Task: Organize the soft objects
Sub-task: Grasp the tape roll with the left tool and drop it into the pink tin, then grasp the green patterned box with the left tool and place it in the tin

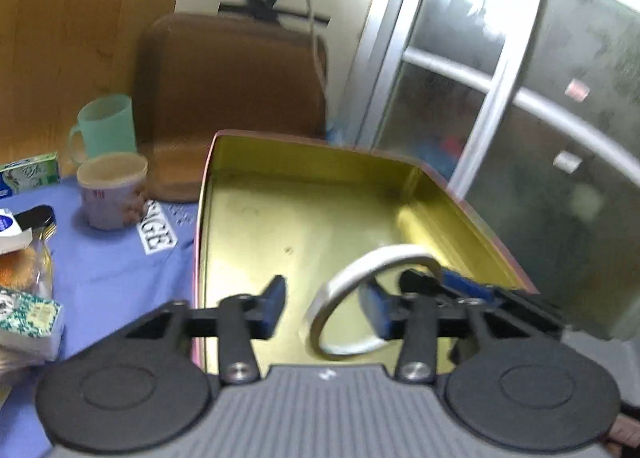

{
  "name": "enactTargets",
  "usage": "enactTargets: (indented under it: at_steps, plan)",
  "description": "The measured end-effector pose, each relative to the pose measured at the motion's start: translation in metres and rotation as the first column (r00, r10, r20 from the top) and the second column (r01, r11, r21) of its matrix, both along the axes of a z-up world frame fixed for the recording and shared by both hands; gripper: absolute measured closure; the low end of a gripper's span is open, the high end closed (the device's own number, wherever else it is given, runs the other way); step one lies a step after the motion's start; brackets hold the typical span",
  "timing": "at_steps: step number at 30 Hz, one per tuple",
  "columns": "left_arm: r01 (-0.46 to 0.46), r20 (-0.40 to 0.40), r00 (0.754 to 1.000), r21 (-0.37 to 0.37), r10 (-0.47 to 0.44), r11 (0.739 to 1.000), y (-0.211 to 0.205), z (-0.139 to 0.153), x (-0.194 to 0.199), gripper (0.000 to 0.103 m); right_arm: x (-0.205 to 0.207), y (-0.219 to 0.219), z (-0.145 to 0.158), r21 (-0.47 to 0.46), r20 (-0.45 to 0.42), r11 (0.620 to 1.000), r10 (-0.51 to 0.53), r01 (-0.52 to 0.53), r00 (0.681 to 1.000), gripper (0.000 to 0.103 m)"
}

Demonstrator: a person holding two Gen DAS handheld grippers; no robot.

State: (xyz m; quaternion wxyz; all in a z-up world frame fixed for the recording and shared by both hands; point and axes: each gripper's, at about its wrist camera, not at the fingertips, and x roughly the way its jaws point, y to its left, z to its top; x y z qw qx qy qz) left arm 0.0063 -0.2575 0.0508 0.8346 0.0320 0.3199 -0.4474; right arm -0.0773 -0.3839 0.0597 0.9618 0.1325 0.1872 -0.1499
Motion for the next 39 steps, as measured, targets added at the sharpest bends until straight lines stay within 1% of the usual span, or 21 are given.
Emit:
enactTargets:
  at_steps: [1, 3, 6, 8, 9, 12, 13, 15, 17, 21, 24, 27, 29, 30, 31, 32, 33, 34, 35, 37, 39]
  plan:
    - [-0.007, -0.012, 1.0, 0.027, 0.008, 1.0, 0.0, -0.004, 0.0, 0.047, 0.003, -0.007, -0.005, 0.011, -0.026, 1.0, -0.022, 0.022, 0.999, 0.064]
    - [-0.016, -0.024, 1.0, 0.01, 0.017, 1.0, 0.009, -0.005, -0.001, 0.043, 0.006, -0.02, -0.015, 0.05, -0.039, 0.998, -0.042, 0.044, 0.998, 0.052]
    - [-0.054, -0.001, 0.999, -0.063, 0.054, 0.997, 0.043, 0.008, -0.001, 0.036, -0.009, -0.024, -0.02, 0.06, 0.024, 0.997, -0.052, 0.051, 0.998, 0.048]
    - [-0.112, 0.012, 0.993, -0.117, 0.115, 0.987, 0.074, 0.015, 0.0, 0.022, -0.021, -0.015, -0.019, -0.007, 0.083, 0.999, -0.049, 0.05, 0.995, 0.047]
    - [-0.143, 0.017, 0.989, -0.136, 0.147, 0.98, 0.087, 0.017, 0.001, 0.022, -0.024, -0.011, -0.019, -0.065, 0.12, 0.996, -0.053, 0.062, 0.991, 0.045]
    - [-0.227, 0.037, 0.971, -0.156, 0.235, 0.961, 0.133, 0.019, 0.003, 0.022, -0.014, -0.012, -0.019, -0.241, 0.216, 0.962, -0.074, 0.126, 0.974, 0.028]
    - [-0.252, 0.046, 0.964, -0.154, 0.261, 0.955, 0.143, 0.021, 0.007, 0.022, -0.01, -0.014, -0.017, -0.273, 0.224, 0.951, -0.081, 0.142, 0.971, 0.028]
    - [-0.312, 0.059, 0.944, -0.152, 0.323, 0.938, 0.174, 0.018, 0.004, 0.022, 0.0, -0.026, -0.014, -0.265, 0.222, 0.958, -0.051, 0.11, 0.974, 0.026]
    - [-0.376, 0.049, 0.921, -0.152, 0.387, 0.914, 0.199, 0.015, 0.007, 0.02, 0.011, -0.032, -0.013, -0.291, 0.177, 0.952, -0.048, 0.099, 0.983, 0.025]
    - [-0.504, -0.017, 0.861, -0.167, 0.509, 0.847, 0.244, 0.007, 0.016, 0.02, 0.037, -0.038, -0.012, -0.309, 0.16, 0.95, 0.006, 0.044, 0.987, 0.025]
    - [-0.551, -0.055, 0.832, -0.178, 0.551, 0.815, 0.262, 0.003, 0.02, 0.02, 0.057, -0.03, -0.014, -0.374, 0.146, 0.927, 0.039, 0.019, 0.988, 0.025]
    - [-0.561, -0.047, 0.826, -0.167, 0.562, 0.811, 0.267, 0.001, 0.021, 0.02, 0.075, -0.025, -0.018, -0.405, 0.132, 0.914, 0.074, -0.014, 0.988, 0.025]
    - [-0.566, -0.046, 0.823, -0.156, 0.567, 0.809, 0.267, -0.002, 0.023, 0.02, 0.089, -0.024, -0.017, -0.405, 0.092, 0.914, 0.051, -0.009, 0.995, 0.025]
    - [-0.564, -0.044, 0.824, -0.157, 0.565, 0.811, 0.27, -0.005, 0.022, 0.02, 0.09, -0.022, -0.011, -0.356, 0.085, 0.935, 0.04, -0.008, 0.996, 0.027]
    - [-0.565, -0.045, 0.824, -0.156, 0.565, 0.81, 0.271, -0.009, 0.022, 0.02, 0.086, -0.02, -0.004, -0.262, 0.105, 0.964, 0.071, -0.041, 0.992, 0.027]
    - [-0.568, -0.051, 0.822, -0.155, 0.567, 0.809, 0.273, -0.012, 0.023, 0.02, 0.081, -0.014, 0.001, -0.177, 0.136, 0.979, 0.125, -0.1, 0.983, 0.027]
    - [-0.572, -0.067, 0.819, -0.152, 0.569, 0.806, 0.274, -0.015, 0.025, 0.02, 0.077, -0.002, 0.004, -0.117, 0.146, 0.976, 0.198, -0.182, 0.969, 0.028]
    - [-0.574, -0.081, 0.819, -0.149, 0.568, 0.805, 0.275, -0.019, 0.024, 0.02, 0.078, 0.013, 0.006, -0.088, 0.126, 0.958, 0.281, -0.272, 0.951, 0.031]
    - [-0.571, -0.101, 0.821, -0.148, 0.562, 0.808, 0.277, -0.022, 0.027, 0.02, 0.082, 0.033, 0.005, -0.06, 0.087, 0.923, 0.385, -0.381, 0.919, 0.033]
    - [-0.558, -0.121, 0.83, -0.15, 0.545, 0.816, 0.28, -0.025, 0.027, 0.02, 0.093, 0.065, -0.001, -0.002, 0.014, 0.841, 0.541, -0.541, 0.841, 0.039]
    - [-0.544, -0.117, 0.839, -0.151, 0.531, 0.826, 0.28, -0.026, 0.022, 0.02, 0.104, 0.091, -0.01, 0.03, -0.038, 0.772, 0.636, -0.635, 0.771, 0.039]
